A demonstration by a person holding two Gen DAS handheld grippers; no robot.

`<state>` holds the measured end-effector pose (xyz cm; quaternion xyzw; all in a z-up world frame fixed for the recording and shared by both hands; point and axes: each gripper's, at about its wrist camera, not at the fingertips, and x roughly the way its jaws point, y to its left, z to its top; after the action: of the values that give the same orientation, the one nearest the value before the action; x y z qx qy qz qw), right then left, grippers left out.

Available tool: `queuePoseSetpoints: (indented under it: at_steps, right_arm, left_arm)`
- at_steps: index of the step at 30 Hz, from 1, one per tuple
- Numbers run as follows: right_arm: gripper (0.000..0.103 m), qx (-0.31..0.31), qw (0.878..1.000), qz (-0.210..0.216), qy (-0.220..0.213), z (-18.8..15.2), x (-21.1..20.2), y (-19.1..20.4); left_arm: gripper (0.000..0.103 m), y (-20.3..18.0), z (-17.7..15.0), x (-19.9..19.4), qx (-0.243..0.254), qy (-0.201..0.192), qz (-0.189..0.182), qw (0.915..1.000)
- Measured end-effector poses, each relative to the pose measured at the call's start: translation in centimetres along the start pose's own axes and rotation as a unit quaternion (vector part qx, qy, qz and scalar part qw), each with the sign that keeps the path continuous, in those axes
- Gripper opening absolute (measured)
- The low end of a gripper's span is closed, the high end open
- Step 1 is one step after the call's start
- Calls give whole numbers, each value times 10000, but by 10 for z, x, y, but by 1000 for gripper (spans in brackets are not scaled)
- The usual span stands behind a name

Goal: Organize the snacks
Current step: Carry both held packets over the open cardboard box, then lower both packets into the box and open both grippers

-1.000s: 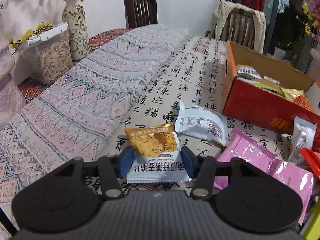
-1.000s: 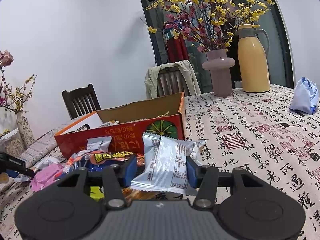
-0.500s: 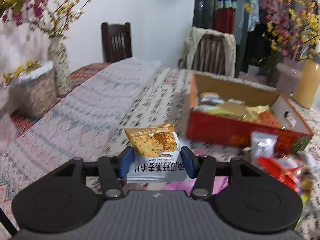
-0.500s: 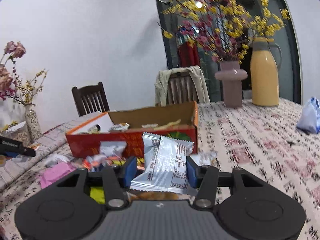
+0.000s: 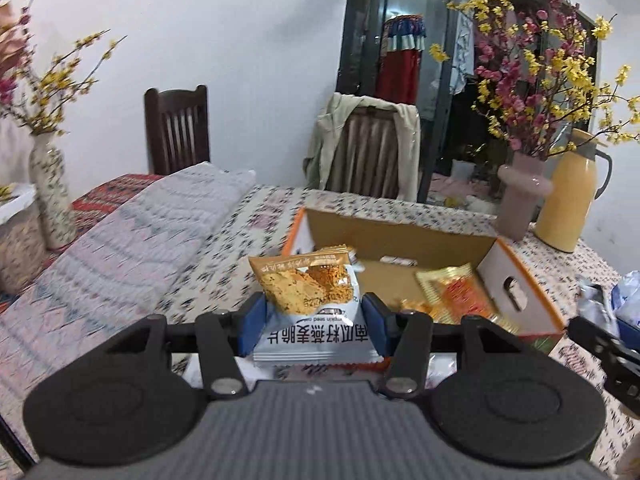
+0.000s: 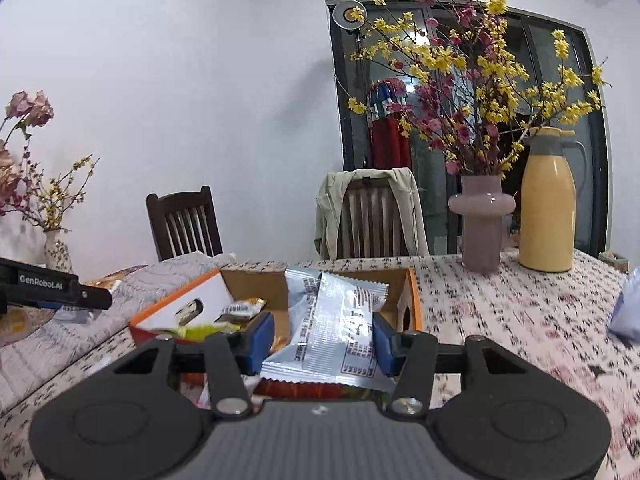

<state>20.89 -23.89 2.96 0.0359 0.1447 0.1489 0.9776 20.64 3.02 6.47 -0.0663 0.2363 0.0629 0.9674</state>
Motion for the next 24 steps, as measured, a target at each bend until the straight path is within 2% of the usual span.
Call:
queuePoseSetpoints:
  at_steps: [10,16,19,24]
  right_arm:
    - [51,-17,10000,-35,74,21,59,6]
    - [51,67,10000,-58,4,6,83,3]
    - [51,63,9998,-6,172,0,88,3]
    - [51,31,9995,-55,310,-5,89,5]
  left_arm:
    - [54,-29,19,42,-75,-72,-52,9999]
    - [54,-27,5,69,-48,-303,11,9995]
    - [54,-26,2,79,-4,-165,12,9999]
    - [54,-19,0,75,-139,-223,5,9997]
